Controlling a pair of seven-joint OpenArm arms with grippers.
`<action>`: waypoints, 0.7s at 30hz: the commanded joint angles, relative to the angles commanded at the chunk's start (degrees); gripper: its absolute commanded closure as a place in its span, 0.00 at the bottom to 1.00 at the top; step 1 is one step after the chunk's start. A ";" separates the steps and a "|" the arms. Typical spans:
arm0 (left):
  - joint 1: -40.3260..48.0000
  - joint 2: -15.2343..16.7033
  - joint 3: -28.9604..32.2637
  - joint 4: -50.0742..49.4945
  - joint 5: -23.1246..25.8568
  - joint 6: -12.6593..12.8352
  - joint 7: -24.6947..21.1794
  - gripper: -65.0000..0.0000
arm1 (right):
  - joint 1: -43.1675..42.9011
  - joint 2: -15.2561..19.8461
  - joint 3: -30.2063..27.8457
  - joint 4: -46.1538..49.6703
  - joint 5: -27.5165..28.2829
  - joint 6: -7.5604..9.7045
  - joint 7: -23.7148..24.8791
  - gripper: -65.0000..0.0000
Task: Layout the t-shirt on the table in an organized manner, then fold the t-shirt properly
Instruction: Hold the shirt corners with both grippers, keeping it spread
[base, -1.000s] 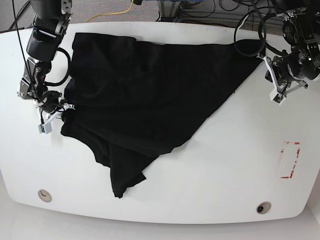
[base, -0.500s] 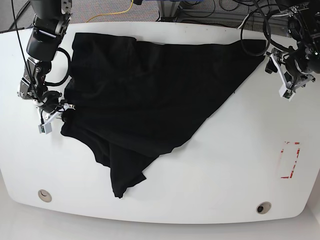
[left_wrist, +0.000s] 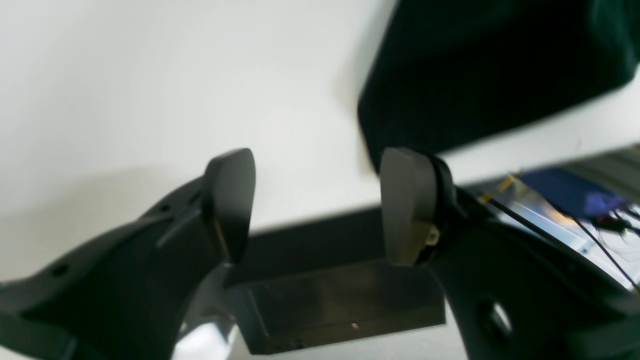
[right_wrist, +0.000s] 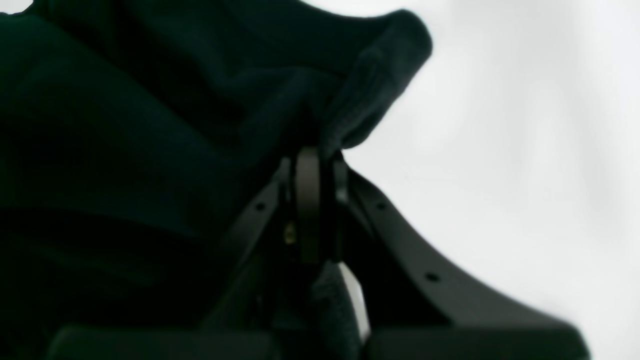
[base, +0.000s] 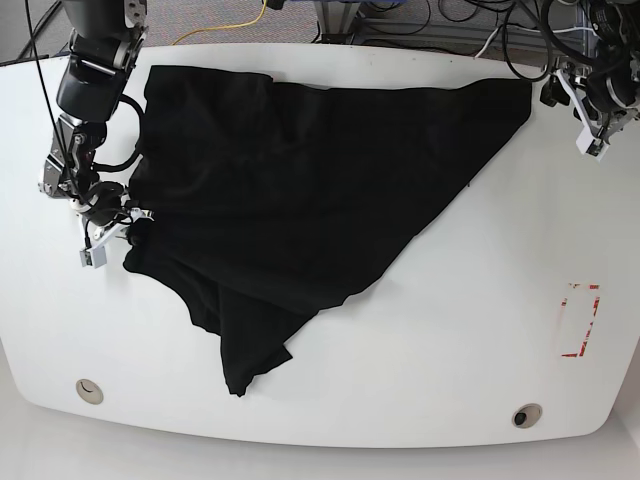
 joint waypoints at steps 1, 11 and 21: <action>0.70 0.00 -0.44 0.00 0.00 0.00 0.00 0.42 | -0.62 0.00 0.00 0.00 0.00 0.00 0.00 1.00; 1.23 0.35 -0.62 -0.44 0.44 0.00 0.00 0.42 | -1.14 0.00 0.00 0.09 0.00 0.00 0.00 1.00; 0.97 0.18 -0.53 -6.15 1.67 0.00 -1.01 0.42 | -1.23 0.00 0.26 0.09 0.00 0.00 0.00 1.00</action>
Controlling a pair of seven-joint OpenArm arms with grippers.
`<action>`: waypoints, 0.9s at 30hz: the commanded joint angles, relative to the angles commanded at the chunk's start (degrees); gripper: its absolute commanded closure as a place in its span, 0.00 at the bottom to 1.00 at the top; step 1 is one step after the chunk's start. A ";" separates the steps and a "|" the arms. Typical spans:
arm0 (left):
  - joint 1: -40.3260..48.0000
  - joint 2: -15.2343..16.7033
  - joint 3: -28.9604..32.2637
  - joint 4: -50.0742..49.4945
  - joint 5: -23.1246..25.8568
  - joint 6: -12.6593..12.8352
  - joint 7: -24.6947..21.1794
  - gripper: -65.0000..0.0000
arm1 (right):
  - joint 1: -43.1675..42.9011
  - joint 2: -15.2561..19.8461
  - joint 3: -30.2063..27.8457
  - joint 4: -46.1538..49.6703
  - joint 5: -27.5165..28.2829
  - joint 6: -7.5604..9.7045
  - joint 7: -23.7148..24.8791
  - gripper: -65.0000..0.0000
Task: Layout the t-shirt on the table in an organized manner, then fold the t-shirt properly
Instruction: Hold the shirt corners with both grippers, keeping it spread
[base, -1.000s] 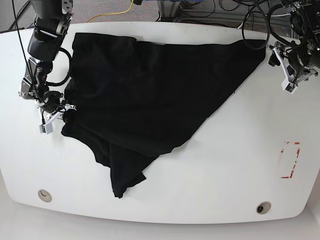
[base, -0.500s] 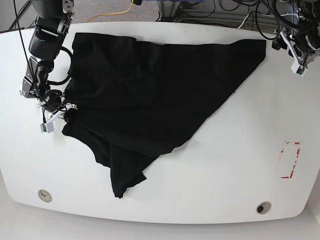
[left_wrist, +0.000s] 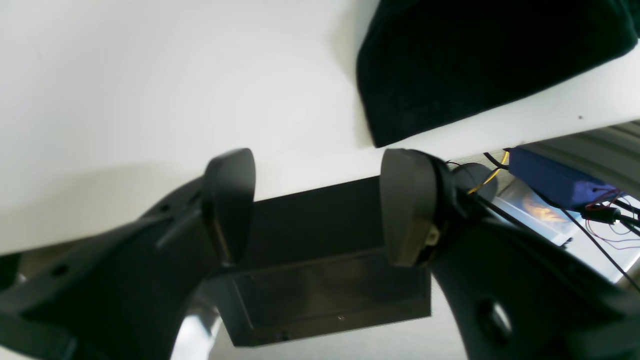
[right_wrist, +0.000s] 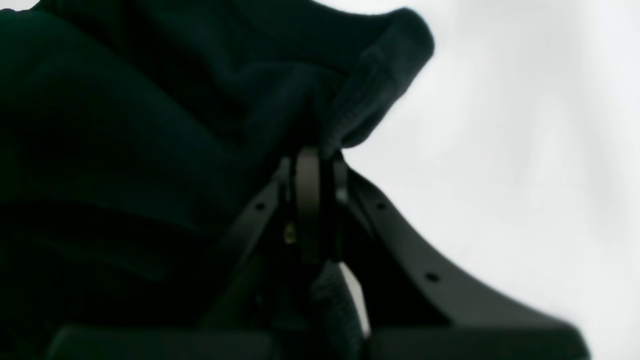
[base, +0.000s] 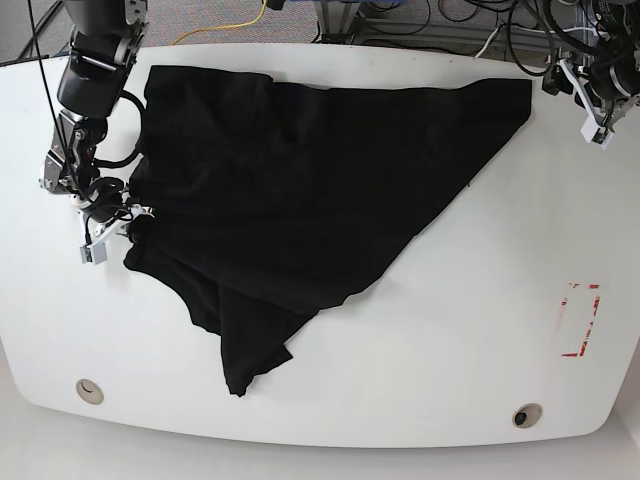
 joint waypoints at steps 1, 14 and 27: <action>0.00 -0.09 0.09 -0.70 0.35 0.00 -0.18 0.42 | 0.00 0.09 0.00 0.00 0.00 0.00 0.00 1.00; -0.35 0.70 4.92 -2.46 0.35 0.00 -0.53 0.42 | 0.00 0.26 0.09 0.00 0.00 0.00 0.00 1.00; -2.20 2.20 6.24 -2.73 0.70 0.00 -0.53 0.42 | 0.00 0.35 0.09 0.00 0.00 0.00 0.00 1.00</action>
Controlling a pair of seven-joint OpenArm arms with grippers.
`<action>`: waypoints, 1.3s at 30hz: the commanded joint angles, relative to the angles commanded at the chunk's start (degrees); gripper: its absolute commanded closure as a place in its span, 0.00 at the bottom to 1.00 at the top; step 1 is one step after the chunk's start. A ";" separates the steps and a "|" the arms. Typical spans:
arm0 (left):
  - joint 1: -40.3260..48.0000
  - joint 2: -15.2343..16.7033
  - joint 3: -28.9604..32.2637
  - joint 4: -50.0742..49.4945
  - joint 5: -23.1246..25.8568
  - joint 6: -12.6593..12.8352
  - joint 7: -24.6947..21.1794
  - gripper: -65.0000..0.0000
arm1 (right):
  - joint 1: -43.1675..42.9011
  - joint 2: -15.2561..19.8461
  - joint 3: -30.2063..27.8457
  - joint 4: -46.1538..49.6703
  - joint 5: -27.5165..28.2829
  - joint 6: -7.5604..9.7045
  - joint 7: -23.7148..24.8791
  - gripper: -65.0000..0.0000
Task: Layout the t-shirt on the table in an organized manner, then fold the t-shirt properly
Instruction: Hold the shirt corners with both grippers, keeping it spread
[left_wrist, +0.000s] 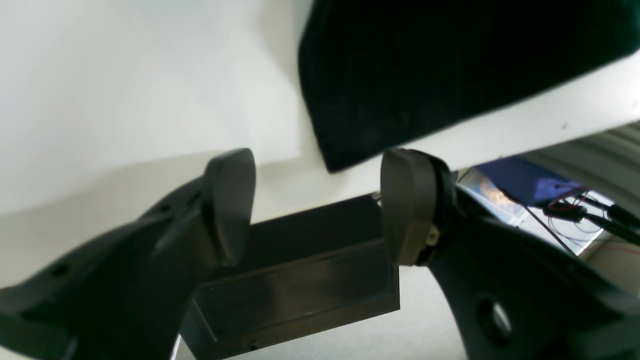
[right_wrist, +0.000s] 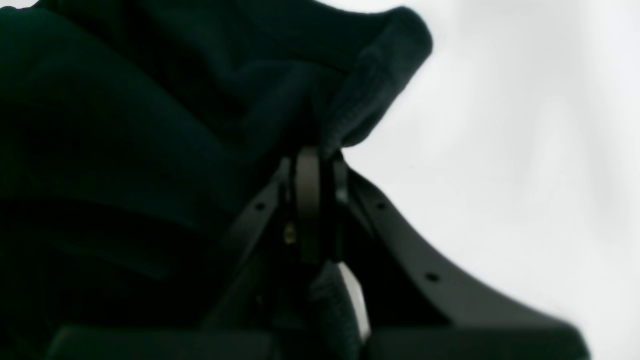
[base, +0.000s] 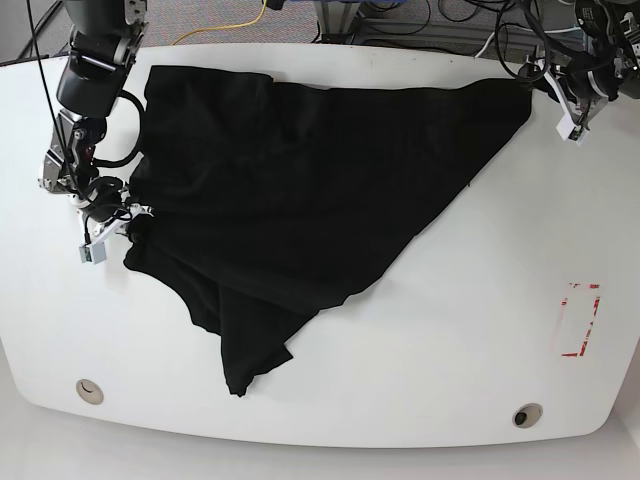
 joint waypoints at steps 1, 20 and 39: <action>0.00 0.00 0.62 0.00 0.00 0.00 0.00 0.42 | 0.00 0.00 0.00 0.00 0.00 0.00 0.00 1.00; -0.18 2.37 4.57 0.09 0.00 0.00 0.00 0.43 | 0.00 0.09 0.00 0.00 0.00 0.00 0.00 1.00; -4.57 3.34 4.57 0.09 2.90 0.00 0.00 0.93 | 0.00 0.00 0.09 0.00 0.00 0.00 0.00 1.00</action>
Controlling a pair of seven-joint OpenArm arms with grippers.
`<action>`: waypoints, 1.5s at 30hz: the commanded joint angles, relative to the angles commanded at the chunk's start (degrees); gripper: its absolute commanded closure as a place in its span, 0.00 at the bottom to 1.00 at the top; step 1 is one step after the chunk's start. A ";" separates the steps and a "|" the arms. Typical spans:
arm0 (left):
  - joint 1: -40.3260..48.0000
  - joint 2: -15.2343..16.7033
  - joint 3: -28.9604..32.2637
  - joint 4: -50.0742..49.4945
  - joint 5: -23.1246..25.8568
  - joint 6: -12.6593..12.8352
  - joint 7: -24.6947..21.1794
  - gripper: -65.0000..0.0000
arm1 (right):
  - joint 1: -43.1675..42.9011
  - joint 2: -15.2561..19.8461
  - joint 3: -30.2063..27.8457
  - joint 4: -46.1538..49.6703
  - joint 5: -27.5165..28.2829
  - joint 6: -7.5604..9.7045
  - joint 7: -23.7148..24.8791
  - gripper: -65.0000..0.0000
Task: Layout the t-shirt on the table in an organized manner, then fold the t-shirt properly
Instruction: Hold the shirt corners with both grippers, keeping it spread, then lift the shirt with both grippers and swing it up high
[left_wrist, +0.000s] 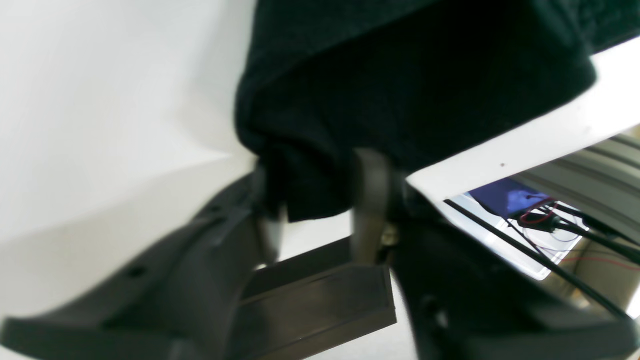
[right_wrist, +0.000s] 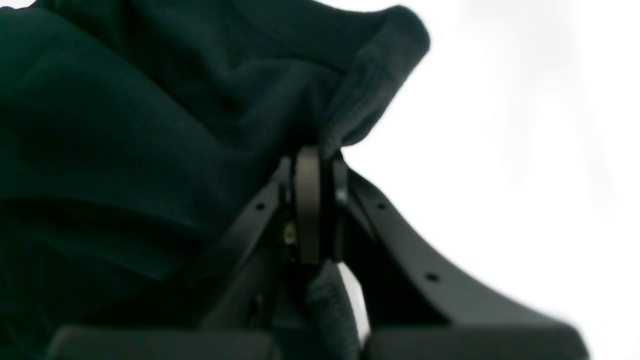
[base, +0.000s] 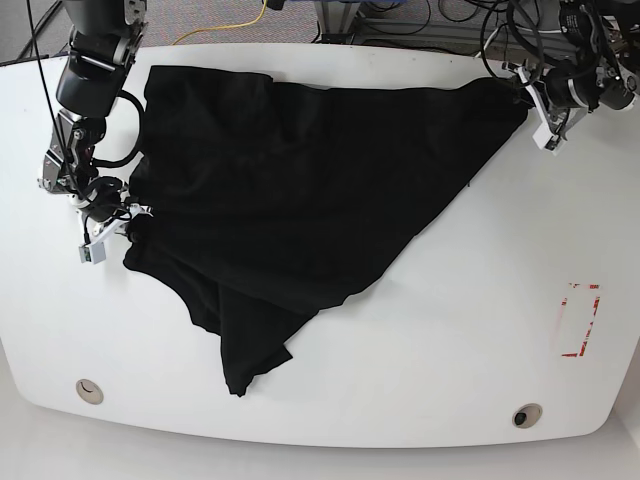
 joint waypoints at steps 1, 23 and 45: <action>-0.35 0.09 0.00 0.00 0.44 0.00 0.00 0.97 | 0.00 0.00 0.00 0.00 0.00 0.00 0.00 1.00; -12.40 -3.87 -0.26 7.91 1.41 0.00 1.14 1.00 | -1.14 -2.37 6.33 17.23 0.09 0.00 -10.29 1.00; -35.52 -11.08 0.00 8.44 1.58 0.00 1.54 1.00 | 6.95 -1.49 8.09 33.67 0.00 0.00 -22.15 1.00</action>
